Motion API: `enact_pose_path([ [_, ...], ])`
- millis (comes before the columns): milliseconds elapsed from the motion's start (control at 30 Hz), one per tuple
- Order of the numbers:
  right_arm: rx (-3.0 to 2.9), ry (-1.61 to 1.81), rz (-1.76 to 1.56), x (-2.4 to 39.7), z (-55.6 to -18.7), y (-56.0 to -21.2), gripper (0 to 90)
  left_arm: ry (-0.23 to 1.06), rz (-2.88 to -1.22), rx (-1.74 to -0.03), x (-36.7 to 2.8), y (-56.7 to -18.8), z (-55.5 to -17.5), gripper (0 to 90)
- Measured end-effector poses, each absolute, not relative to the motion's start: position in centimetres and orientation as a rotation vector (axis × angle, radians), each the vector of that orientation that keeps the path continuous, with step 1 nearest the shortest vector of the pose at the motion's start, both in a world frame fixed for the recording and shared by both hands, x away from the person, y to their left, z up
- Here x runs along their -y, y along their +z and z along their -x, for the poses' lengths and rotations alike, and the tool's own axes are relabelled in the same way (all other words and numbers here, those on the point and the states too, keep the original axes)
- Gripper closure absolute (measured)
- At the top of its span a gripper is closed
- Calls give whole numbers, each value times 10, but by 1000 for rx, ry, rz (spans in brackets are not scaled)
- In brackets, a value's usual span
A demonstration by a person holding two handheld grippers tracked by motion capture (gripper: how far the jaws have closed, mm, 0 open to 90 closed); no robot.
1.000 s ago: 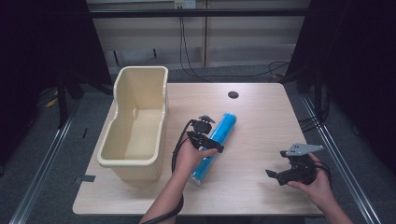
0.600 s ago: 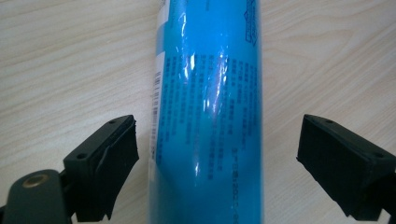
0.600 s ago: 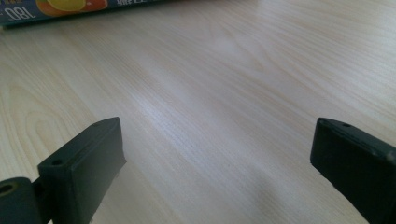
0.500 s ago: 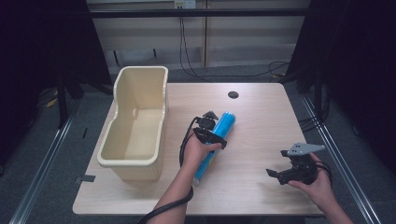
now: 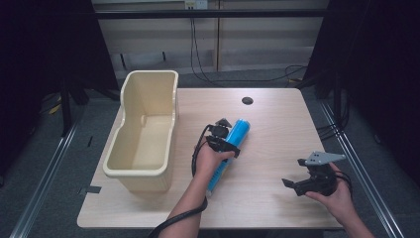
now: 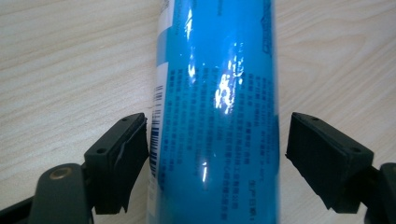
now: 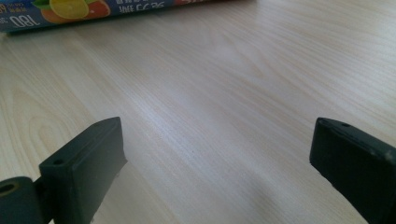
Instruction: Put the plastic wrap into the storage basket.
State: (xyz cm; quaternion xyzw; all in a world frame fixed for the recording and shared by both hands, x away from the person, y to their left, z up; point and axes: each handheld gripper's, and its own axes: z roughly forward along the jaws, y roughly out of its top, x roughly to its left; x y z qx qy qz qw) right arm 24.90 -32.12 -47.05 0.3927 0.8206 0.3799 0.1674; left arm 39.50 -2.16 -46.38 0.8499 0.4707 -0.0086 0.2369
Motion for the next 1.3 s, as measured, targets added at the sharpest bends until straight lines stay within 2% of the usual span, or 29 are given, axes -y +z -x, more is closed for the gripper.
enact_pose_path([
  [467, -2326, 1085, -1114, 321, -248, -469, 33, -32, -2356, -1310, 25, -475, -399, 299],
  [700, -2325, 1081, -1118, 321, -248, -469, 38, -46, -2379, -1326, 28, -475, -401, 308],
  [833, -2315, 1090, -1116, 322, -248, -468, 38, -11, -2415, -1302, 32, -473, -399, 318],
  [1100, -2319, 1087, -1119, 322, -249, -470, 38, -62, -2462, -1285, 31, -468, -398, 322],
  [1300, -2305, 1098, -1128, 324, -250, -469, 38, -96, -2441, -1278, 26, -448, -398, 322],
])
